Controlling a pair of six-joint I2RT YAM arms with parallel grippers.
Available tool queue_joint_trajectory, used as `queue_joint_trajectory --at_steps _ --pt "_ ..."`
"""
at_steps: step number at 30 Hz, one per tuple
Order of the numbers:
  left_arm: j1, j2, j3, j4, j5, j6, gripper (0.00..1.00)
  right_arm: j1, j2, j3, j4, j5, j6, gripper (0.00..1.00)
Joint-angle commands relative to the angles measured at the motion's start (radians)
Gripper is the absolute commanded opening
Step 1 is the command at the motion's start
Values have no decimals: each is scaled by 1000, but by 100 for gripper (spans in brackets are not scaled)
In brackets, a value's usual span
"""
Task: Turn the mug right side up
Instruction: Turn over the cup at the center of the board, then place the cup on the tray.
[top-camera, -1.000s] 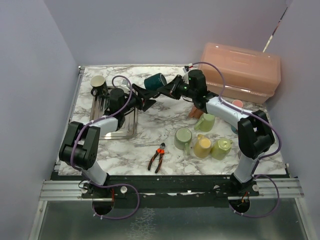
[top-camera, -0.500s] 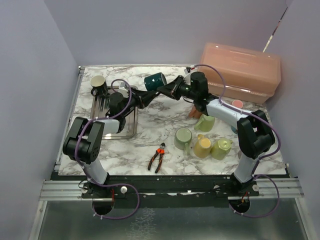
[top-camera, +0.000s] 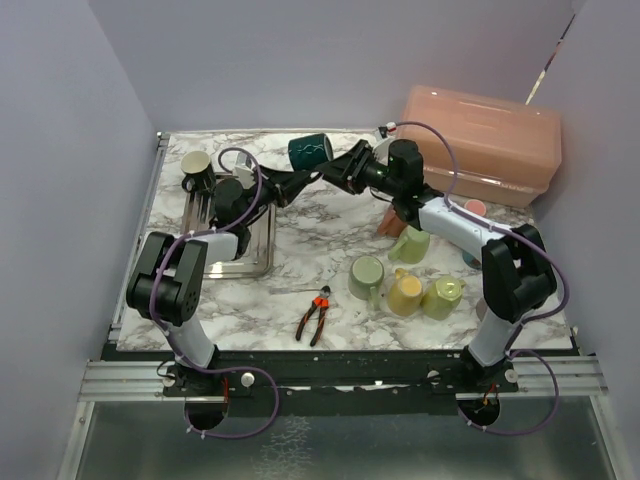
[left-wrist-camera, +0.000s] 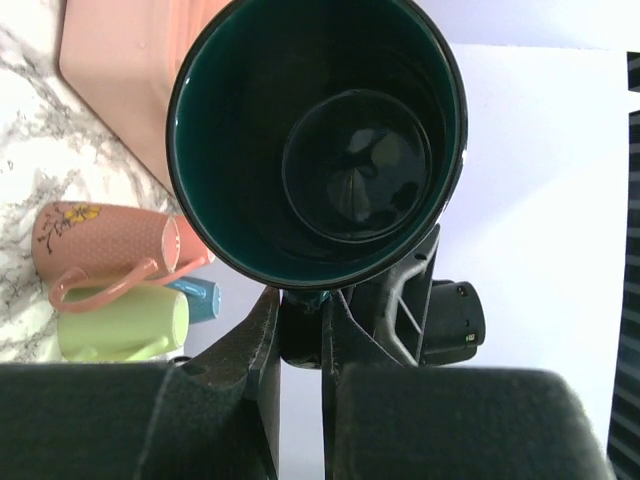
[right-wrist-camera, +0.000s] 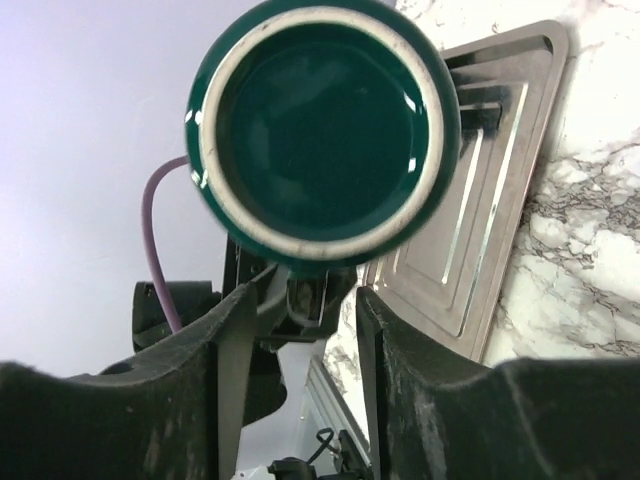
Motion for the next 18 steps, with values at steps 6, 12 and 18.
queue_joint_trajectory --at_steps 6,12,18 --pt "109 -81 117 -19 22 167 0 -24 -92 -40 -21 27 -75 59" --pt "182 -121 256 -608 22 605 0 -35 -137 -40 -116 94 -160 59" --pt "185 -105 507 -1263 -285 1225 0 -37 -170 -42 -210 186 -249 60"
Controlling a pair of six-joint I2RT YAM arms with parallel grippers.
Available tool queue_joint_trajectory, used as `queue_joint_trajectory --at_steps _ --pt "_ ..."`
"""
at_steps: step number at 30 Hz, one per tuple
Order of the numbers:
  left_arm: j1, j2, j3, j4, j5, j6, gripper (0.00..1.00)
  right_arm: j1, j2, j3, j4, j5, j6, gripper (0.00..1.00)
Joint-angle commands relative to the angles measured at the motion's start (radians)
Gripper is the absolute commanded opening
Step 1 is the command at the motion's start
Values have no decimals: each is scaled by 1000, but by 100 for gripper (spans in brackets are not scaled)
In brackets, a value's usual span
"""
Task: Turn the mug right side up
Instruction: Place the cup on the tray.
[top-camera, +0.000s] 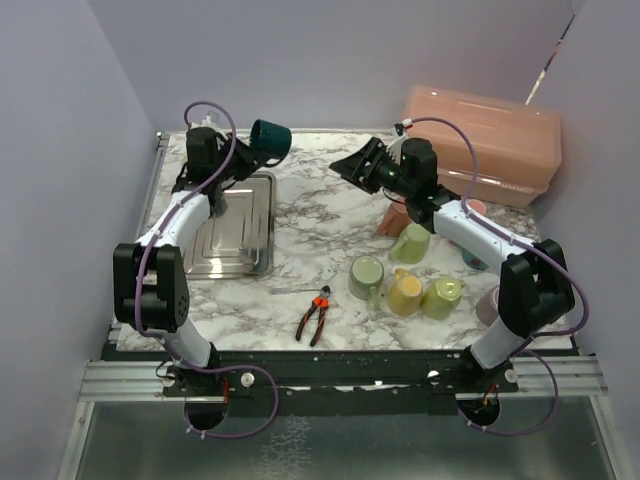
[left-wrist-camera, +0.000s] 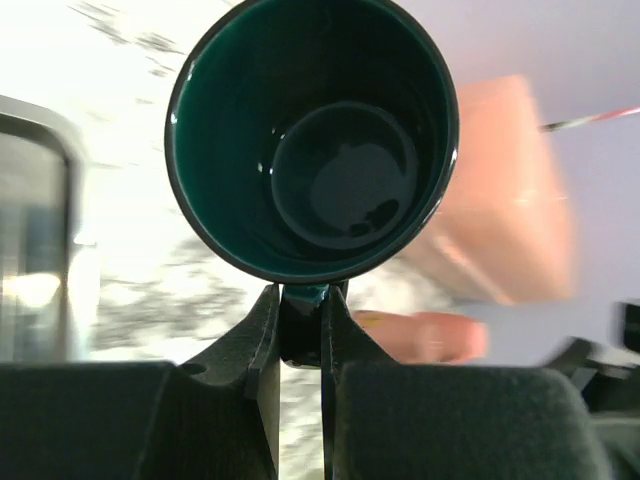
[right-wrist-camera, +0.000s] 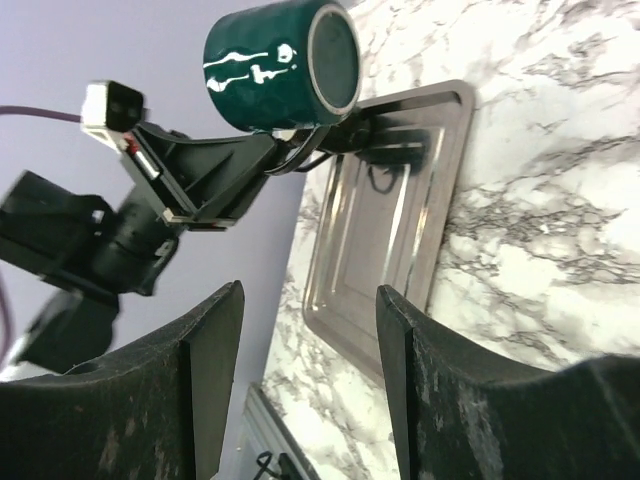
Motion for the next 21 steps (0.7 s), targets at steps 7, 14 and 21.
queue_joint_trajectory --at_steps 7,14,21 --pt "1 3 190 -570 -370 776 0 -14 -55 -29 -117 116 -119 59" --pt "1 40 207 -597 -506 870 0 -25 -54 -28 -146 129 -143 59" --pt "-5 82 212 -596 -594 905 0 -27 -62 -25 -169 144 -174 59"
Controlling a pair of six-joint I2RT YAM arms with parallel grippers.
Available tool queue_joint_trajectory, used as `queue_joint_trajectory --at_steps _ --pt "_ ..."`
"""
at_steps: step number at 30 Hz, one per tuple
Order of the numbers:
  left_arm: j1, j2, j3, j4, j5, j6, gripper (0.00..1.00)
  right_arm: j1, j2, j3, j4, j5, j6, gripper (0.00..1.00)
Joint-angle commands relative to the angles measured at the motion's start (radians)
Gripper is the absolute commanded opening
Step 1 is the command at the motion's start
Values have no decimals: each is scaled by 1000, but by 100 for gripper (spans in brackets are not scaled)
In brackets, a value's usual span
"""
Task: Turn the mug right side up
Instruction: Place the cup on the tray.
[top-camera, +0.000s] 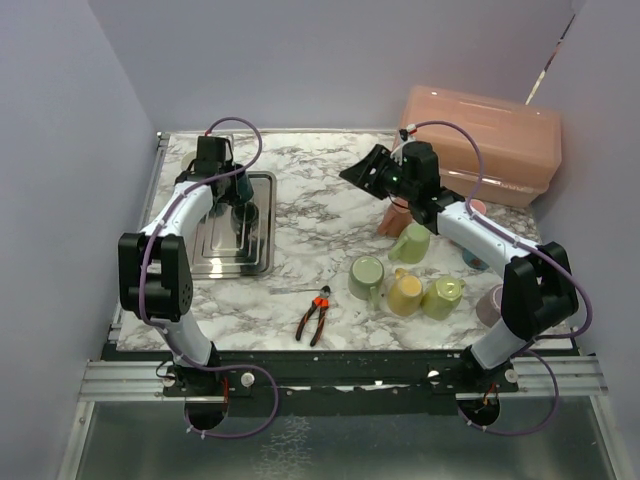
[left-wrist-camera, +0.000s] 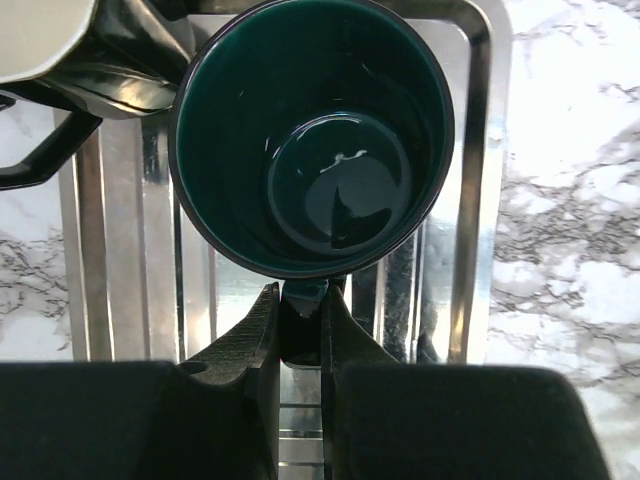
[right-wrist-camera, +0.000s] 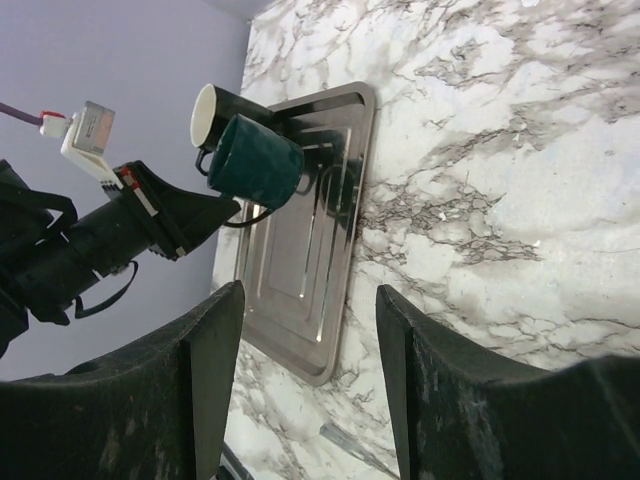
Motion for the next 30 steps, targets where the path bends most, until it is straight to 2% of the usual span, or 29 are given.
queue_joint_trajectory --at_steps 1,13,23,30 --pt "-5 24 63 34 -104 61 0 -7 -35 2 -39 36 -50 59" --pt "-8 147 166 36 -149 122 0 -7 -105 -6 -83 110 -134 59" --pt "-7 189 154 43 -190 125 0 -7 -111 -8 -85 130 -145 59" --pt "-8 209 143 47 -219 104 25 -7 -105 0 -83 125 -149 60"
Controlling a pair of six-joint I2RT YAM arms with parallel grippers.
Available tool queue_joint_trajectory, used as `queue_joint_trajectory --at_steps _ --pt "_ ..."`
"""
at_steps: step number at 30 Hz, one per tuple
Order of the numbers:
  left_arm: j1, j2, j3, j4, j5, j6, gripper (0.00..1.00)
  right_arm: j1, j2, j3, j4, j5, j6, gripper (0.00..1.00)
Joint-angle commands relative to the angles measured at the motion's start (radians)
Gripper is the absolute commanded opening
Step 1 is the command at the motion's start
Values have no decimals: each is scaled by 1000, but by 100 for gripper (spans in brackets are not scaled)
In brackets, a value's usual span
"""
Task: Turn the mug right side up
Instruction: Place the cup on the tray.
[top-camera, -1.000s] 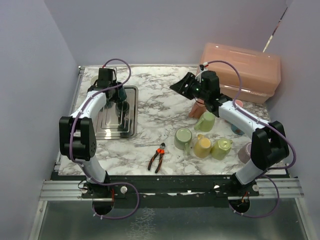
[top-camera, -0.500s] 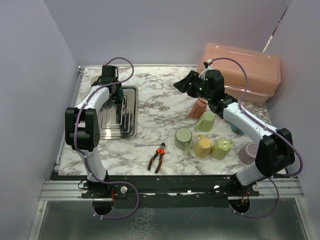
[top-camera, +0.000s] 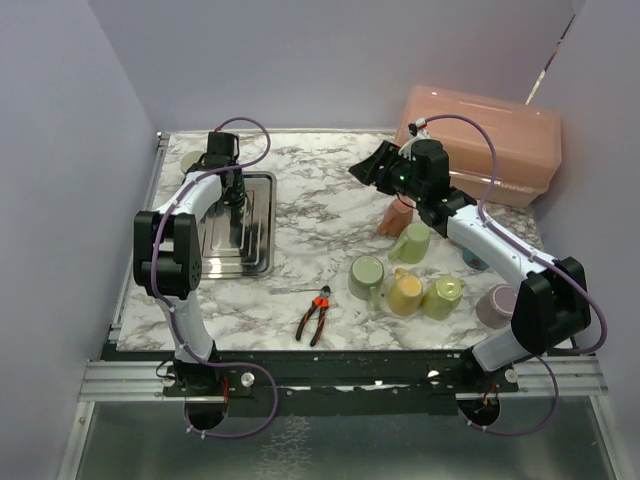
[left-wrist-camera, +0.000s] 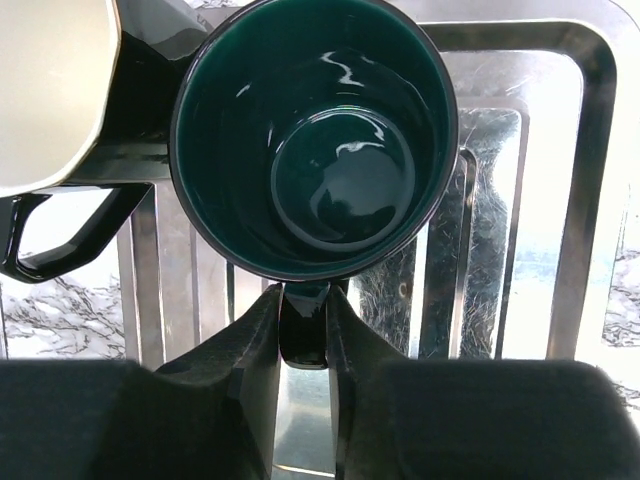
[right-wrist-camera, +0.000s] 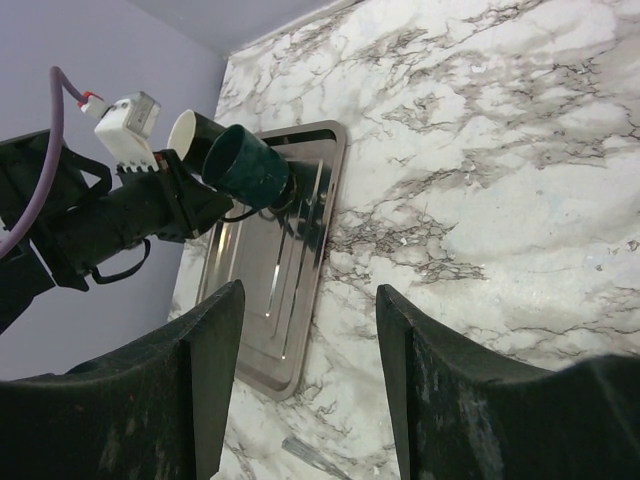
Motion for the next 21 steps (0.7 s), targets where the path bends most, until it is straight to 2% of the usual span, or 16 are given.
queue_joint_trajectory --at_steps 1,4,8,18,21 --pt "-2 19 15 38 -59 -7 26 -7 -13 -2 -9 22 -23 59" --pt "-1 24 18 37 -67 -30 30 -7 -16 -5 -9 22 -22 60" --pt "-1 26 17 38 -54 -42 42 -7 -19 -8 -7 24 -21 60" --pt "0 70 51 41 7 -51 32 -7 -17 -9 -13 19 -21 59" --pt "1 88 69 44 17 -47 32 -7 -15 -8 -17 19 -23 60"
